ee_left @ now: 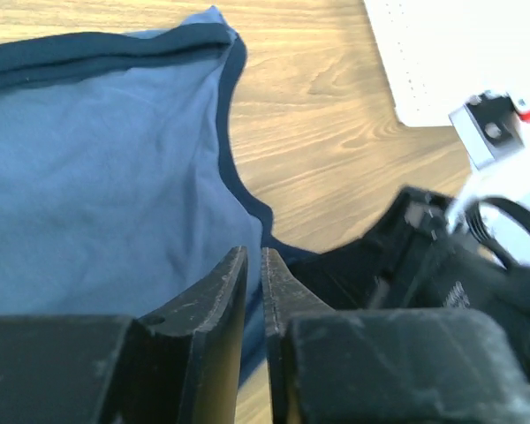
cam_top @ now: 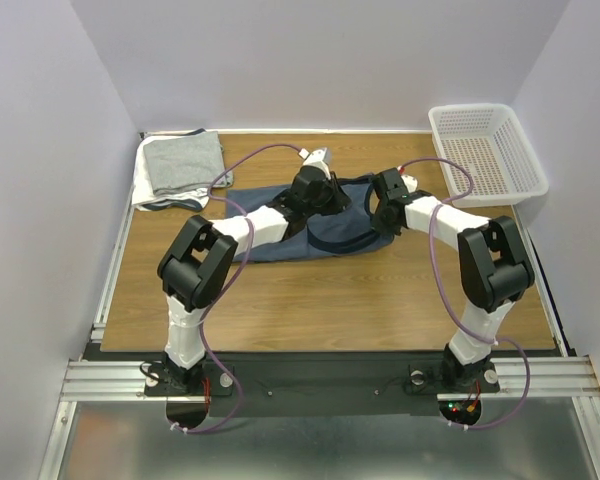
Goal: Fold and stack the tank tops
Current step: Fold the tank top
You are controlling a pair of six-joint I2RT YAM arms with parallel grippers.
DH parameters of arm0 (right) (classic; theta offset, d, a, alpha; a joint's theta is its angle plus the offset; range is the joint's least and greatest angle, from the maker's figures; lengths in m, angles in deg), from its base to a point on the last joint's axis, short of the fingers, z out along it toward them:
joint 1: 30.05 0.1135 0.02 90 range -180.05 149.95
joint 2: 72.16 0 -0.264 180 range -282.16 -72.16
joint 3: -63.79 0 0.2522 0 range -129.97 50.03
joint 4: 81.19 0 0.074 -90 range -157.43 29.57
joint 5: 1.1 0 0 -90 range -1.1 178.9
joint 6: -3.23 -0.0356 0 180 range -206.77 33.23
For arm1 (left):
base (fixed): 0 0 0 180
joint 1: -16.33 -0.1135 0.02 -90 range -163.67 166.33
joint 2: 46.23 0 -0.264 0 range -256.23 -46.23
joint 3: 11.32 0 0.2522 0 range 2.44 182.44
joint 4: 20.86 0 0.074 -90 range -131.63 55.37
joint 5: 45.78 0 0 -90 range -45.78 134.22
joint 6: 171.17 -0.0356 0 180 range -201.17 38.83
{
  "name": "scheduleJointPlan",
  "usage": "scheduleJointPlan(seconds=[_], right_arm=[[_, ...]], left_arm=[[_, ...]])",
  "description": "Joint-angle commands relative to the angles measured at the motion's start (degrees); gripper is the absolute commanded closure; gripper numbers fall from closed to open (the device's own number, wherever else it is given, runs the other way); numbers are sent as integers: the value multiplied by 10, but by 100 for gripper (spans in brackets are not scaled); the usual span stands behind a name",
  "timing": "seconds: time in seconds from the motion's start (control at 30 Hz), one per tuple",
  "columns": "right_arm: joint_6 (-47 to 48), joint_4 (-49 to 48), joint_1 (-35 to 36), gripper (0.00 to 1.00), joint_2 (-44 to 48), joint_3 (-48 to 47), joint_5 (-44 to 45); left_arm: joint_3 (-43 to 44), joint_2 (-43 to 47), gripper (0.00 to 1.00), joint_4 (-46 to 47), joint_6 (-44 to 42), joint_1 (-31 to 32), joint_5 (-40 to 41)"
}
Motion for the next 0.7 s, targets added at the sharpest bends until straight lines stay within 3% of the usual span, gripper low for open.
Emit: scheduleJointPlan(seconds=[0.0,0.3,0.67], right_arm=[[-5,-18,-19,100,-2,-32,-7],[-4,-19,-35,100,-20,-24,-27],[-4,-18,-54,94,-34,-25,-35]], left_arm=[[-34,36,80,21,-11,8,3],[-87,36,85,58,-36,57,-11],[-69,-12,85,65,-45,70,-18]])
